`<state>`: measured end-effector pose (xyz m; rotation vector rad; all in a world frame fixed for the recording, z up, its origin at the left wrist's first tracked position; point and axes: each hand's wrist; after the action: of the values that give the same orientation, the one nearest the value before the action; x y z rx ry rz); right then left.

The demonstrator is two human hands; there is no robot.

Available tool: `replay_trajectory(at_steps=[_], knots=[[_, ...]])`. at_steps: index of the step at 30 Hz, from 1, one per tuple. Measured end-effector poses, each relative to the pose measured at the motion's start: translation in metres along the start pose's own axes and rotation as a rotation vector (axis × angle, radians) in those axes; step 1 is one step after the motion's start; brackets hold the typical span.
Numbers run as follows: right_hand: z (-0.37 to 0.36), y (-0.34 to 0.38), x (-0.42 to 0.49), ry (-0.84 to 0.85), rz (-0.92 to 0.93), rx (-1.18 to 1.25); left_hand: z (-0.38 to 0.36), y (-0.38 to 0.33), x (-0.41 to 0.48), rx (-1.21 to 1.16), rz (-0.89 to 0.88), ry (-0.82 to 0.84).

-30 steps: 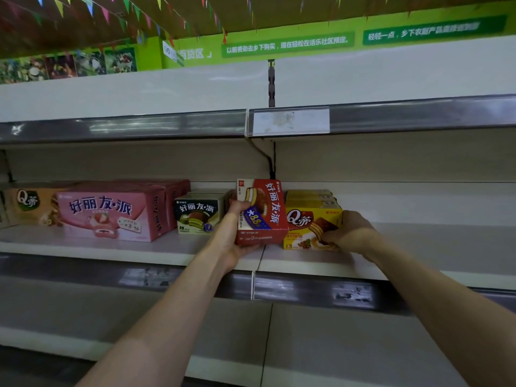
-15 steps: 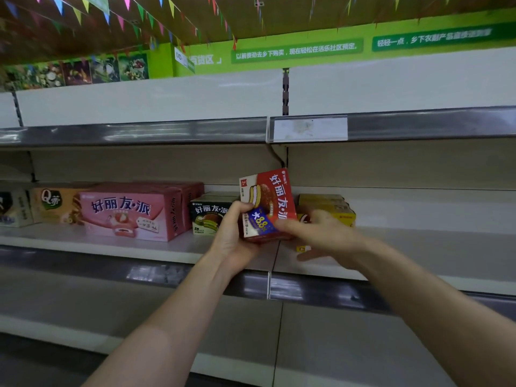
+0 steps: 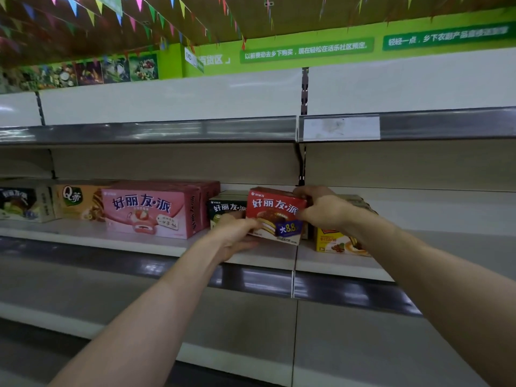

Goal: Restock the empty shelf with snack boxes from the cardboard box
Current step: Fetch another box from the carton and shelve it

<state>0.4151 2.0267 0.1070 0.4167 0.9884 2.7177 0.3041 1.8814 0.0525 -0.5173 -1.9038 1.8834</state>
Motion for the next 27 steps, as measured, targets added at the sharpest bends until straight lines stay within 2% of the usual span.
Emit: replay_trajectory(at_steps=[5, 8, 11, 15, 17, 21, 27], knots=[[-0.014, -0.008, 0.009, -0.064, -0.009, -0.222, -0.002, 0.012, 0.013, 0.204, 0.007, -0.02], [-0.02, -0.013, 0.009, -0.114, 0.046, -0.408, -0.004, 0.016, 0.016, 0.348, -0.023, -0.028], [-0.021, -0.017, 0.009, -0.138, 0.063, -0.533, -0.009, 0.014, 0.014, 0.458, -0.087, -0.037], [-0.025, -0.024, 0.011, -0.22, 0.096, -0.724, -0.013, 0.02, 0.019, 0.469, -0.194, -0.031], [-0.026, -0.029, 0.012, -0.251, 0.095, -0.846, -0.014, 0.023, 0.023, 0.61, -0.267, -0.049], [-0.025, -0.029, 0.015, -0.215, 0.074, -0.882, -0.013, 0.022, 0.029, 0.795, -0.33, -0.05], [-0.025, -0.026, 0.02, -0.187, 0.063, -0.864, -0.018, 0.012, 0.037, 1.036, -0.289, -0.063]])
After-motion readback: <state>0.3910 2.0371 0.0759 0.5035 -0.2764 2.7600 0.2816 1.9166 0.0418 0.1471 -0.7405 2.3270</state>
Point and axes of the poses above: each hand's wrist, its own x-axis towards the middle knuckle, its own z-axis out of the back of the hand, y = z × x, and after that the axes turned 3 degrees about y, right-handed
